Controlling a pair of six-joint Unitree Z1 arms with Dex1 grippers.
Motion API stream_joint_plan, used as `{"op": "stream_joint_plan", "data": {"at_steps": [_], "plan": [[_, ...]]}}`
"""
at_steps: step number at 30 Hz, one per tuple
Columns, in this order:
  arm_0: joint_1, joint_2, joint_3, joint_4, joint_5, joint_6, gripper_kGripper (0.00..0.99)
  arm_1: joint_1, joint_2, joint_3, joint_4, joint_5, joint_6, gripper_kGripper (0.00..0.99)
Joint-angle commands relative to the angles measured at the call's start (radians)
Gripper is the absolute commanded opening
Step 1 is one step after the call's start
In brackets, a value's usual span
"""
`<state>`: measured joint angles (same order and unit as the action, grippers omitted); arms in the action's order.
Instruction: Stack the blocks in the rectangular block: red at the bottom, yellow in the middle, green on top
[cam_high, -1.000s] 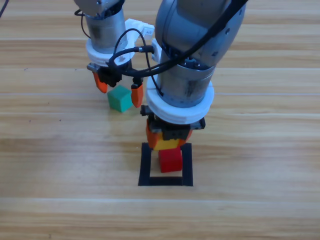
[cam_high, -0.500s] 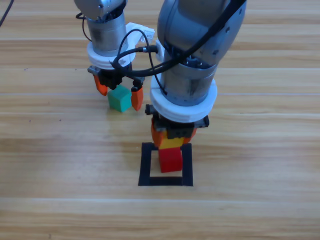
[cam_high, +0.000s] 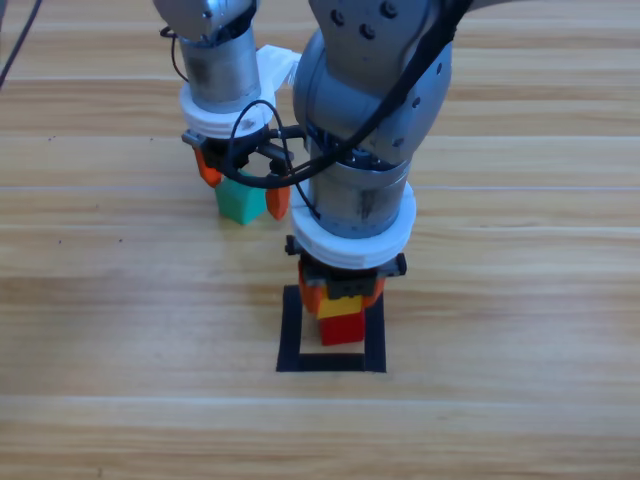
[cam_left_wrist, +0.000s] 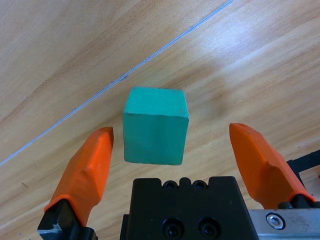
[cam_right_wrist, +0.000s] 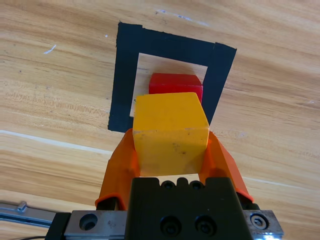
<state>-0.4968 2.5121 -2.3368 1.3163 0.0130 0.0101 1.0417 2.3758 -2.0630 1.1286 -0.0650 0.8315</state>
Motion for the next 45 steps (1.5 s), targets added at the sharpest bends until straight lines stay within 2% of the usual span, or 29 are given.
{"op": "stream_joint_plan", "data": {"at_steps": [1,17,43,44,45], "plan": [[0.027,0.06,0.004,-0.002,-0.008,0.014,0.99,-0.023,0.059,-0.014,0.02,-0.022,0.012,0.166],[0.073,0.044,0.007,0.001,-0.03,0.037,0.99,-0.023,0.054,-0.014,0.03,-0.03,0.023,0.166],[0.073,0.04,0.002,0.006,-0.061,0.073,0.99,-0.023,0.054,-0.006,0.034,-0.007,0.034,0.167],[0.073,0.04,0.002,0.006,-0.061,0.077,0.99,-0.023,0.056,-0.006,0.034,-0.007,0.034,0.186],[0.073,0.039,0.002,0.006,-0.061,0.082,0.99,-0.023,0.054,-0.006,0.034,-0.007,0.034,0.273]]}}
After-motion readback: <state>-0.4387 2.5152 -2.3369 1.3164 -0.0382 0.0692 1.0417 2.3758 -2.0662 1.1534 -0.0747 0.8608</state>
